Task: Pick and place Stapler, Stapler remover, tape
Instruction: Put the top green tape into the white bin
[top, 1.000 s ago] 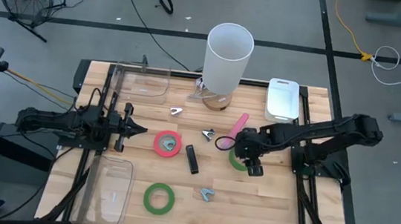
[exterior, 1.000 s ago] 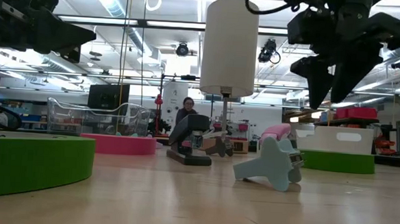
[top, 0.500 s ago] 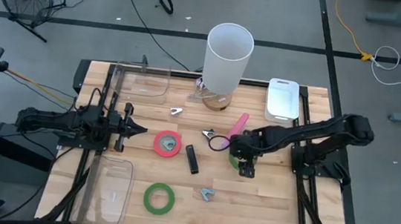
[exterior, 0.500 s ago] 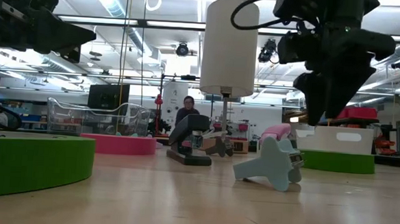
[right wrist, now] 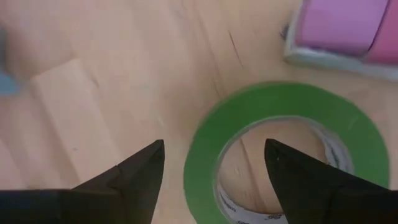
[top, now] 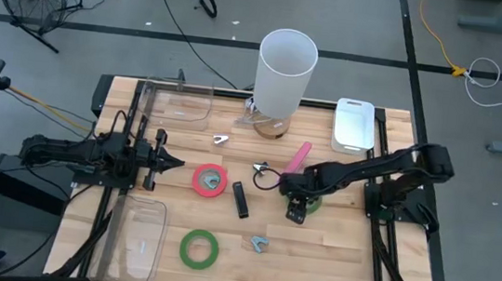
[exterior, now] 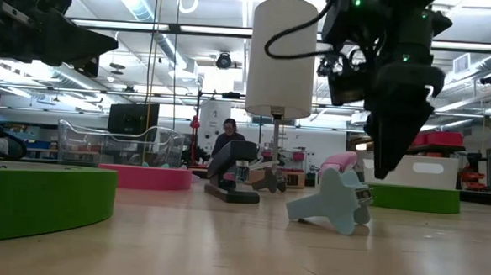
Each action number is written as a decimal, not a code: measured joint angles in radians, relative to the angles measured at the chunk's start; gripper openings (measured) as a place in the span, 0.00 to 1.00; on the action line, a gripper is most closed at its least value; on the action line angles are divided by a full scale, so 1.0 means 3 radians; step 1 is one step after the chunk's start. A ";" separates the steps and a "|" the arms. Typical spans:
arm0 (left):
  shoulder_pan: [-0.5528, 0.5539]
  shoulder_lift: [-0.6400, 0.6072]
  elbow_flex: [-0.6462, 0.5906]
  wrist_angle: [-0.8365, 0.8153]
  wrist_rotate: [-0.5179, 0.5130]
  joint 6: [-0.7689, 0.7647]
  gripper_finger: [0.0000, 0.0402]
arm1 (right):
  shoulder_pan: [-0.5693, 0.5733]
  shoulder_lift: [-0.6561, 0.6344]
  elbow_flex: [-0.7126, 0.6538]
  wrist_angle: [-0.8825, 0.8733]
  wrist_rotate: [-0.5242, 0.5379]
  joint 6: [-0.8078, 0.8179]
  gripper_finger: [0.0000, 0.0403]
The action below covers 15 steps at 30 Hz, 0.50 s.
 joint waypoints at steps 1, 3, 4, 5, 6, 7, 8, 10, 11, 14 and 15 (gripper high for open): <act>-0.0001 -0.0001 0.0000 0.0001 0.0000 -0.0001 0.01 | 0.0000 0.0035 0.0000 0.0004 0.0010 0.0049 0.68; -0.0001 0.0000 0.0001 0.0000 0.0000 0.0000 0.01 | 0.0000 0.0092 0.0000 0.0008 0.0036 0.0139 0.68; -0.0001 -0.0001 0.0000 0.0000 0.0000 -0.0001 0.01 | 0.0000 0.0116 0.0000 0.0017 0.0067 0.0171 0.68; 0.0000 -0.0001 0.0001 0.0000 0.0000 -0.0001 0.01 | 0.0000 0.0132 0.0000 0.0013 0.0114 0.0221 0.68; -0.0001 -0.0001 0.0001 0.0000 0.0000 0.0000 0.01 | 0.0000 0.0150 0.0000 0.0015 0.0160 0.0252 0.68; 0.0000 -0.0001 0.0001 0.0000 0.0000 0.0000 0.01 | 0.0000 0.0165 0.0000 0.0033 0.0201 0.0294 0.68; -0.0001 -0.0001 0.0000 0.0000 0.0000 -0.0001 0.01 | 0.0000 0.0172 0.0000 0.0029 0.0251 0.0327 0.68; -0.0001 -0.0001 0.0000 0.0001 0.0000 -0.0001 0.01 | 0.0000 0.0185 0.0000 0.0049 0.0341 0.0391 0.68; -0.0001 0.0000 0.0000 0.0000 0.0000 -0.0001 0.01 | 0.0000 0.0194 0.0000 0.0062 0.0371 0.0408 0.68; 0.0000 0.0000 0.0001 0.0000 0.0000 0.0000 0.01 | -0.0001 0.0208 0.0000 0.0123 0.0375 0.0481 0.68; 0.0000 0.0000 0.0000 0.0000 0.0000 -0.0001 0.01 | -0.0001 0.0215 0.0000 0.0158 0.0375 0.0502 0.68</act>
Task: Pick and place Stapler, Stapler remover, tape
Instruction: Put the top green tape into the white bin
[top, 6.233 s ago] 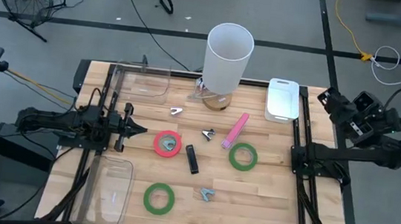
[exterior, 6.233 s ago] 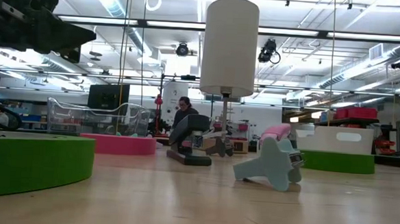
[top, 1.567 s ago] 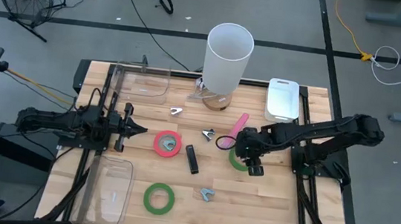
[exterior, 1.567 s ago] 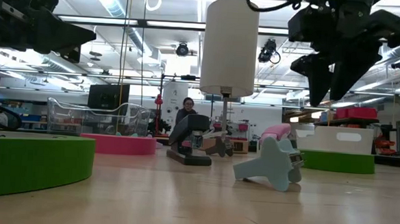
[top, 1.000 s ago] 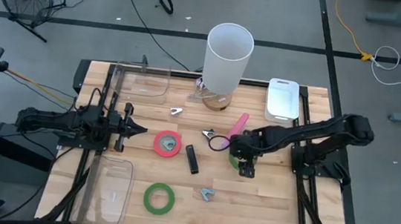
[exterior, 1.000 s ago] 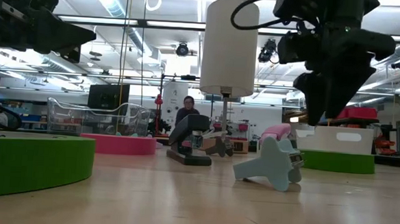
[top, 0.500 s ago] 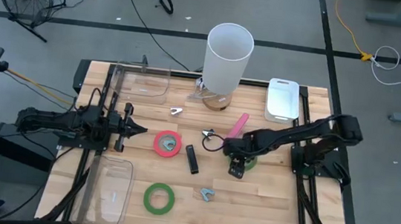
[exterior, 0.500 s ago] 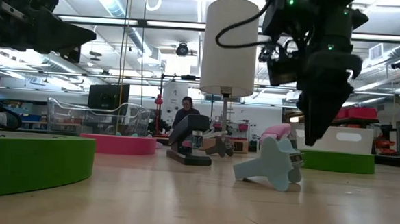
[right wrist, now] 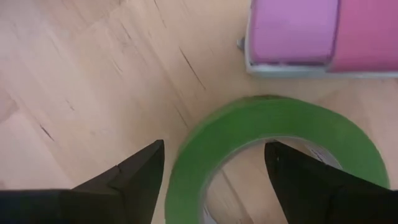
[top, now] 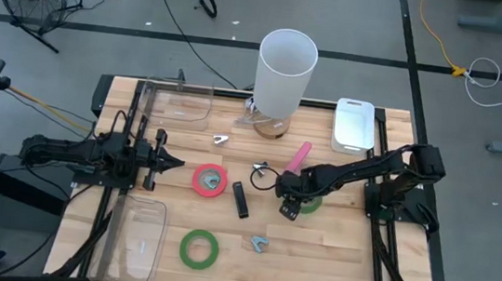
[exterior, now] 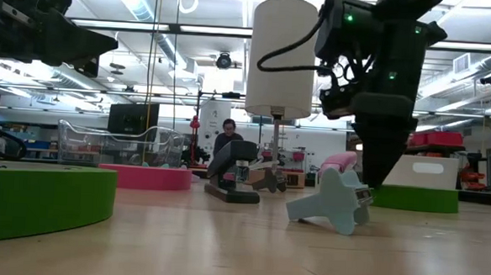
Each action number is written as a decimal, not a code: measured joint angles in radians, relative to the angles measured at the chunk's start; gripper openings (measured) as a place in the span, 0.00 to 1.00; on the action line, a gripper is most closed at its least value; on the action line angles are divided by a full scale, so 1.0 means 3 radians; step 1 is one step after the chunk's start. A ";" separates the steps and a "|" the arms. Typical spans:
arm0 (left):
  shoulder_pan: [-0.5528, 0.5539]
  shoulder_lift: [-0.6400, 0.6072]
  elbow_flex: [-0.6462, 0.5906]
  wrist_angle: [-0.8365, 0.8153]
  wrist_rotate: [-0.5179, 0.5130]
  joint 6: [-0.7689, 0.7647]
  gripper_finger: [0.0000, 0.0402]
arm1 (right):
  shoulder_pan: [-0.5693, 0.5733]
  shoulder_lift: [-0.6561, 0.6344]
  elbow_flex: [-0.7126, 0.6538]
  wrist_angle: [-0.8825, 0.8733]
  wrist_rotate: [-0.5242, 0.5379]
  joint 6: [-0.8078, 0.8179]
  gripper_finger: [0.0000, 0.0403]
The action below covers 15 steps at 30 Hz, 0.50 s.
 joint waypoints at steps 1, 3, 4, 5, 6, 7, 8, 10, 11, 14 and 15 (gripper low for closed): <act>0.0000 0.0000 0.0001 0.0000 0.0000 0.0000 0.01 | 0.0000 0.0001 0.0000 0.0015 -0.0001 0.0011 0.68; 0.0000 0.0000 0.0000 0.0000 0.0000 0.0001 0.01 | 0.0004 0.0001 0.0000 0.0084 -0.0003 0.0068 0.68; 0.0000 0.0000 0.0000 0.0000 0.0000 0.0001 0.01 | 0.0006 0.0001 0.0000 0.0116 0.0004 0.0091 0.68; 0.0000 0.0000 0.0001 0.0000 0.0000 0.0001 0.01 | 0.0006 0.0001 0.0000 0.0120 0.0022 0.0121 0.68; 0.0000 0.0000 0.0000 0.0000 0.0000 0.0000 0.01 | 0.0006 0.0001 0.0000 0.0116 0.0048 0.0165 0.68; 0.0000 0.0000 0.0000 0.0000 0.0000 0.0000 0.01 | 0.0006 0.0001 -0.0002 0.0116 0.0062 0.0199 0.68; 0.0000 0.0000 0.0000 0.0000 0.0000 0.0001 0.01 | 0.0006 0.0003 -0.0015 0.0134 0.0065 0.0237 0.68; 0.0000 0.0000 0.0000 0.0000 0.0000 0.0001 0.01 | 0.0006 0.0008 -0.0053 0.0138 0.0064 0.0294 0.68; 0.0000 0.0000 0.0000 0.0000 0.0000 0.0001 0.01 | 0.0006 0.0009 -0.0080 0.0149 0.0059 0.0337 0.68; 0.0000 0.0000 0.0000 0.0000 0.0000 0.0001 0.01 | 0.0019 0.0009 -0.0150 0.0204 -0.0010 0.0481 0.68; 0.0000 0.0000 0.0000 0.0000 0.0000 0.0001 0.01 | 0.0022 0.0009 -0.0166 0.0208 -0.0016 0.0514 0.68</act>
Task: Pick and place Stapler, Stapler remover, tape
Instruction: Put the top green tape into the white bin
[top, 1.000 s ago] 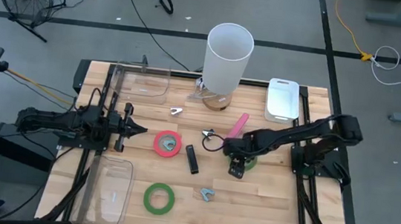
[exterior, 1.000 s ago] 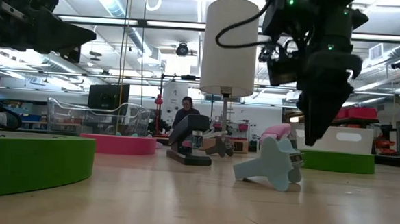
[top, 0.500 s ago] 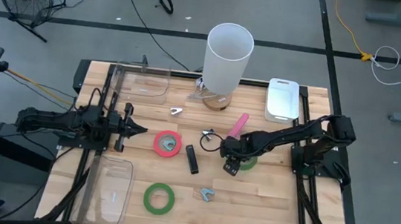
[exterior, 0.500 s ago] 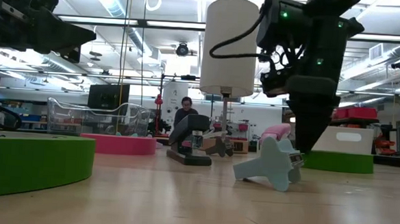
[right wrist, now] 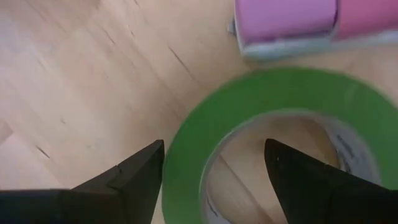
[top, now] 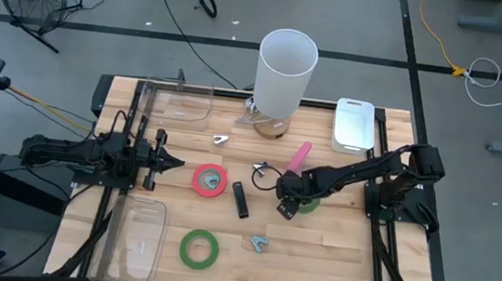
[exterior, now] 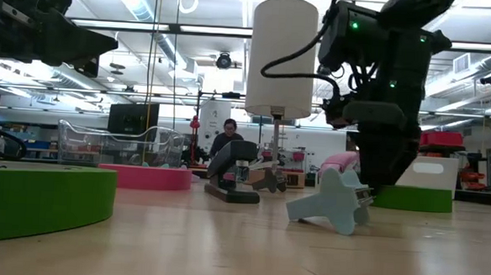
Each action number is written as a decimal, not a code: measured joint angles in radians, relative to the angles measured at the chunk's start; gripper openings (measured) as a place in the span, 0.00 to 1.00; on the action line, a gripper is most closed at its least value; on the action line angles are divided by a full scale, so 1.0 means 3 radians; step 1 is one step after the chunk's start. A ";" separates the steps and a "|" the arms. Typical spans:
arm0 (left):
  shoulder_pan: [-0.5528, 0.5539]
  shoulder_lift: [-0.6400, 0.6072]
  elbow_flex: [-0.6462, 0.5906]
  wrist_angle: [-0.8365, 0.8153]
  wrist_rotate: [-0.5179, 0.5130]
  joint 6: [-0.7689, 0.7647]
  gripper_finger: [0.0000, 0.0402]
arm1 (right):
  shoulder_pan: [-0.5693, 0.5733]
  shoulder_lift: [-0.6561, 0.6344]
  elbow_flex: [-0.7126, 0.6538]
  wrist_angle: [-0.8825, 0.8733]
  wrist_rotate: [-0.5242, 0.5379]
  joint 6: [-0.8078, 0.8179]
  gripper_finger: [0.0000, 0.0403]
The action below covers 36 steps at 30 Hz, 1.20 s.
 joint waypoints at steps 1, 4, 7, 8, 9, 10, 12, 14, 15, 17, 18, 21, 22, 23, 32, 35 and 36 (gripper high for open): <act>0.0000 0.0000 0.0000 0.0000 0.0000 0.0000 0.01 | 0.0003 0.0000 -0.0009 0.0003 -0.0009 0.0020 0.68; 0.0000 0.0000 -0.0001 0.0000 0.0000 0.0000 0.01 | 0.0004 0.0000 -0.0025 0.0028 -0.0010 0.0040 0.68; 0.0000 0.0000 0.0000 0.0000 0.0000 0.0000 0.01 | 0.0004 0.0000 -0.0028 0.0034 -0.0010 -0.0006 0.67; 0.0000 0.0000 -0.0001 0.0000 0.0000 0.0000 0.01 | 0.0004 0.0000 -0.0028 0.0037 -0.0013 -0.0014 0.65; 0.0000 0.0000 0.0000 0.0000 0.0000 0.0000 0.01 | 0.0004 0.0000 -0.0028 0.0039 -0.0014 -0.0015 0.64; 0.0000 0.0000 0.0000 0.0000 0.0000 0.0000 0.01 | 0.0004 0.0000 -0.0028 0.0041 -0.0017 -0.0016 0.62; 0.0000 0.0000 -0.0001 0.0000 0.0000 0.0000 0.01 | 0.0004 0.0000 -0.0029 0.0042 -0.0020 -0.0017 0.57; 0.0000 0.0000 0.0000 0.0000 0.0000 0.0000 0.01 | 0.0004 0.0000 -0.0028 0.0053 -0.0027 -0.0026 0.51; 0.0000 0.0000 0.0000 0.0000 0.0000 0.0000 0.01 | 0.0004 0.0000 -0.0028 0.0055 -0.0026 -0.0026 0.48; 0.0000 0.0000 0.0001 0.0000 0.0000 0.0000 0.01 | 0.0004 0.0000 -0.0029 0.0061 -0.0026 -0.0026 0.41; 0.0000 0.0000 0.0000 0.0000 0.0000 0.0000 0.01 | 0.0004 0.0000 -0.0028 0.0062 -0.0026 -0.0026 0.37; 0.0000 0.0000 0.0000 0.0000 0.0000 -0.0001 0.01 | 0.0005 0.0000 -0.0028 0.0050 -0.0030 -0.0025 0.28; 0.0000 0.0000 0.0000 0.0000 0.0000 0.0000 0.01 | 0.0005 -0.0001 -0.0028 0.0051 -0.0032 -0.0025 0.25; 0.0000 0.0000 -0.0001 0.0000 0.0000 -0.0001 0.01 | 0.0004 -0.0002 -0.0028 0.0051 -0.0039 -0.0025 0.22; 0.0000 0.0000 0.0000 0.0000 0.0000 0.0000 0.01 | 0.0006 -0.0005 -0.0027 0.0050 -0.0085 -0.0040 0.17; 0.0000 0.0000 0.0001 0.0000 0.0000 0.0000 0.01 | 0.0006 -0.0005 -0.0027 0.0050 -0.0086 -0.0046 0.17; 0.0000 0.0000 0.0000 0.0000 0.0000 0.0000 0.01 | 0.0006 -0.0005 -0.0027 0.0050 -0.0085 -0.0051 0.17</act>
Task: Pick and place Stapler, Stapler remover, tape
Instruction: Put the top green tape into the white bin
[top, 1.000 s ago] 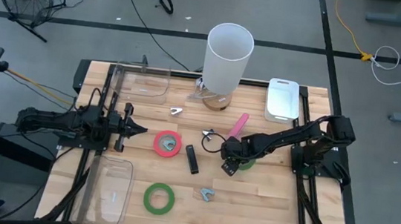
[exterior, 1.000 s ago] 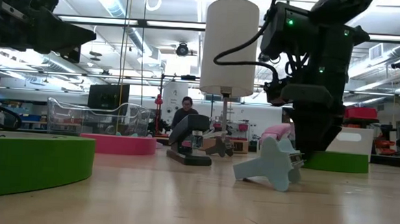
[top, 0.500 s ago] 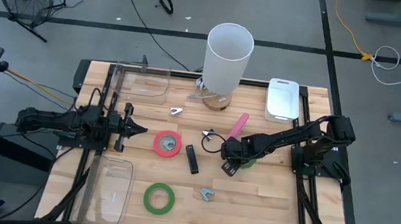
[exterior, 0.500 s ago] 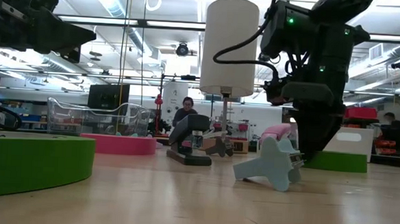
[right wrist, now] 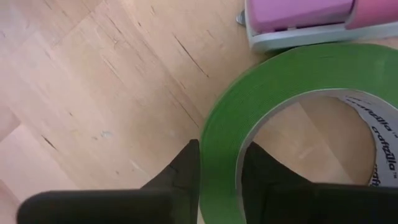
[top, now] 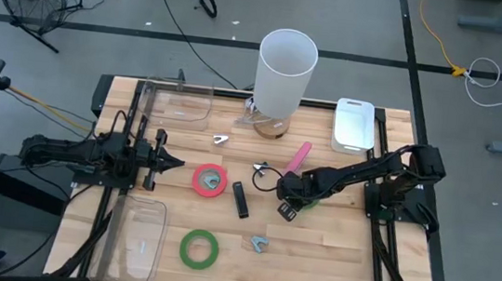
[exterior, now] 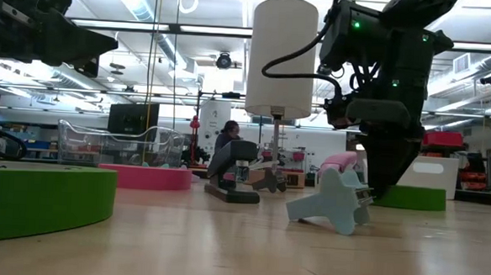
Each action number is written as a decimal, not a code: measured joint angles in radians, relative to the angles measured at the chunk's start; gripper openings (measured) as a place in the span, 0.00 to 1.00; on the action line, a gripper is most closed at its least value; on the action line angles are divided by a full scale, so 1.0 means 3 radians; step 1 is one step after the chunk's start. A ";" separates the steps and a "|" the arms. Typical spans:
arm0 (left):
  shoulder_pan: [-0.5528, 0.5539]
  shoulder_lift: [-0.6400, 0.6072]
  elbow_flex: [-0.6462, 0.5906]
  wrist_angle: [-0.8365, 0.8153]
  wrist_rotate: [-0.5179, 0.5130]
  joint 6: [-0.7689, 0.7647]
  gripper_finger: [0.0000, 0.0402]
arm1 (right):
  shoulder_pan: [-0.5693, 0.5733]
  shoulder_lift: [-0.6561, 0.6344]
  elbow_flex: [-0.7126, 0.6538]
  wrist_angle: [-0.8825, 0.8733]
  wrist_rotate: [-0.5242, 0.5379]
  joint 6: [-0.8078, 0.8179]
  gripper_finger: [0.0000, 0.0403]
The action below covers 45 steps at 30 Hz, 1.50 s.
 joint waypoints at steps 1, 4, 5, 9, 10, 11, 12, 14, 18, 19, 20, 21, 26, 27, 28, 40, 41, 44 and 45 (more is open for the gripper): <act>0.0000 0.0000 0.0001 0.0000 0.0000 0.0000 0.01 | 0.0000 -0.0003 0.0000 -0.0001 -0.0001 -0.0006 0.17; 0.0000 0.0000 0.0001 0.0000 0.0000 -0.0001 0.01 | 0.0000 -0.0045 -0.0003 -0.0032 -0.0025 -0.0025 0.17; 0.0000 0.0000 0.0000 0.0000 0.0000 0.0000 0.01 | 0.0000 -0.0075 -0.0005 -0.0062 -0.0040 -0.0023 0.17; 0.0000 0.0000 0.0001 0.0000 0.0000 -0.0001 0.01 | 0.0001 -0.0224 -0.0005 -0.0201 -0.0051 -0.0008 0.16; 0.0000 0.0000 0.0001 0.0000 0.0000 0.0000 0.01 | 0.0001 -0.0277 -0.0005 -0.0226 -0.0054 -0.0008 0.16; 0.0000 0.0000 0.0001 0.0000 0.0000 0.0000 0.01 | 0.0001 -0.0338 -0.0005 -0.0236 -0.0054 -0.0012 0.16; 0.0000 0.0000 0.0001 0.0000 0.0000 -0.0001 0.01 | 0.0001 -0.0400 -0.0005 -0.0242 -0.0053 -0.0016 0.16; 0.0000 0.0000 0.0001 0.0000 0.0000 0.0000 0.01 | 0.0001 -0.0536 -0.0005 -0.0289 -0.0053 -0.0024 0.16; -0.0001 0.0000 0.0001 0.0000 0.0000 0.0000 0.01 | -0.0007 -0.0850 -0.0005 -0.0337 -0.0021 0.0013 0.16; 0.0000 0.0000 0.0001 0.0000 0.0000 0.0000 0.01 | -0.0016 -0.0931 -0.0005 -0.0349 0.0006 0.0015 0.16; 0.0000 0.0000 0.0000 0.0000 0.0000 0.0000 0.01 | -0.0026 -0.1013 -0.0005 -0.0351 0.0021 0.0015 0.16; -0.0001 0.0000 0.0001 0.0000 0.0000 -0.0001 0.01 | -0.0043 -0.1095 -0.0005 -0.0354 0.0037 0.0016 0.16; 0.0000 0.0000 0.0000 0.0001 0.0000 0.0000 0.01 | -0.0184 -0.1494 -0.0005 -0.0356 0.0161 0.0037 0.16; 0.0000 0.0000 0.0000 0.0000 0.0000 0.0000 0.01 | -0.0220 -0.1563 -0.0005 -0.0364 0.0195 0.0022 0.16; -0.0001 -0.0001 0.0001 0.0000 0.0000 0.0000 0.01 | -0.0257 -0.1623 -0.0005 -0.0361 0.0218 -0.0020 0.16; 0.0000 -0.0001 0.0000 0.0001 0.0000 -0.0001 0.01 | -0.1038 -0.2135 -0.0005 -0.0342 0.0515 -0.0538 0.16; -0.0001 0.0000 0.0001 0.0000 0.0000 0.0000 0.01 | -0.1108 -0.2149 -0.0005 -0.0328 0.0554 -0.0565 0.16; -0.0001 0.0000 0.0001 0.0001 0.0000 0.0000 0.01 | -0.1302 -0.2171 -0.0005 -0.0247 0.0653 -0.0624 0.16; 0.0000 0.0000 0.0000 0.0000 0.0000 -0.0001 0.01 | -0.1376 -0.2171 -0.0005 -0.0214 0.0662 -0.0650 0.16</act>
